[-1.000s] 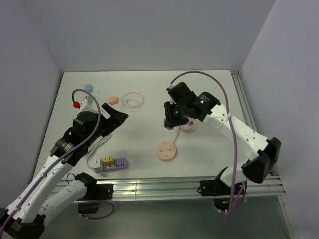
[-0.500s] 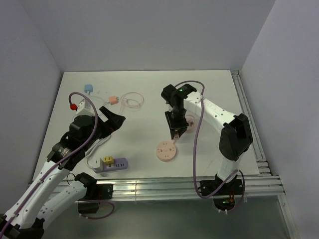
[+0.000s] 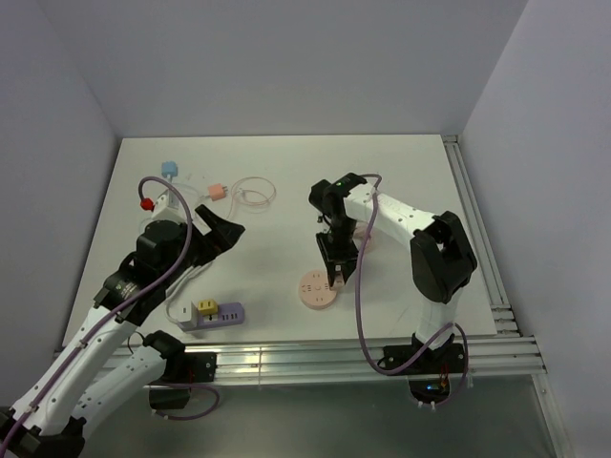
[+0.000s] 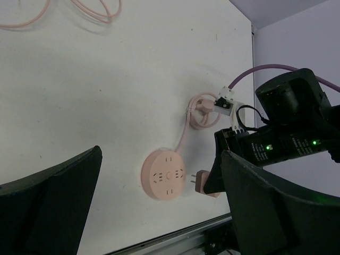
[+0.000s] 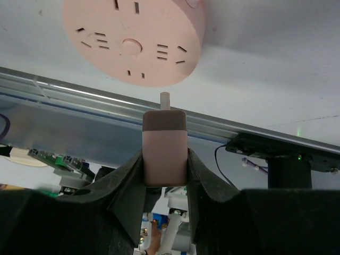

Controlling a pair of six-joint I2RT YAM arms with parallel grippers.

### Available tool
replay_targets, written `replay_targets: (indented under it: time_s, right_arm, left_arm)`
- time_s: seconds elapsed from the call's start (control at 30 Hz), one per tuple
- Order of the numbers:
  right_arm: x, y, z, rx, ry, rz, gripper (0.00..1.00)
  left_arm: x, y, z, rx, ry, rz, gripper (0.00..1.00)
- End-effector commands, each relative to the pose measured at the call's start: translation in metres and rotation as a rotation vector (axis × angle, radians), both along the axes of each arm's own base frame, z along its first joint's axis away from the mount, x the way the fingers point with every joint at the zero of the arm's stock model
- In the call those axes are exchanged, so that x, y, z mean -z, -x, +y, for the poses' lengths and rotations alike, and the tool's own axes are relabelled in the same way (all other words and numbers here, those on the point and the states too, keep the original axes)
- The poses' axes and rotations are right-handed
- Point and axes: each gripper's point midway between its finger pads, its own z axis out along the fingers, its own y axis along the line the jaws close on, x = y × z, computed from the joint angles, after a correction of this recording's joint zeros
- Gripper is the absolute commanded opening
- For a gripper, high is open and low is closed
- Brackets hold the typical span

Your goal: Insert the plug

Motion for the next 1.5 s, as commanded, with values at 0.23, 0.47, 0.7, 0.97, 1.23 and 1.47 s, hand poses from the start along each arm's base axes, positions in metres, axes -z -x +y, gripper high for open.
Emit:
replay_targets:
  time_s: [0.23,0.47,0.7,0.97,1.23,1.47]
  right_arm:
    - [-0.001,-0.005,0.006,-0.003,0.001,0.026,0.0]
    - [0.006,-0.008,0.011,0.002,0.005,0.047,0.0]
    - [0.014,-0.007,0.013,0.004,0.014,0.074,0.0]
    - [0.019,-0.006,0.016,0.003,0.018,0.091,0.0]
    - [0.023,-0.007,0.016,0.007,0.03,0.1,0.0]
    - [0.027,-0.013,0.018,0.01,0.041,0.096,0.0]
  left_arm:
    - [-0.007,-0.001,-0.003,0.029,-0.003,-0.039,0.99]
    - [-0.01,0.0,-0.004,0.034,0.005,-0.054,0.99]
    - [-0.011,0.002,-0.002,0.031,-0.001,-0.055,0.99]
    - [-0.013,0.001,-0.004,0.037,-0.005,-0.064,1.0]
    - [-0.012,0.002,-0.005,0.041,-0.007,-0.062,0.99]
    - [-0.011,0.003,-0.004,0.036,-0.013,-0.06,0.99]
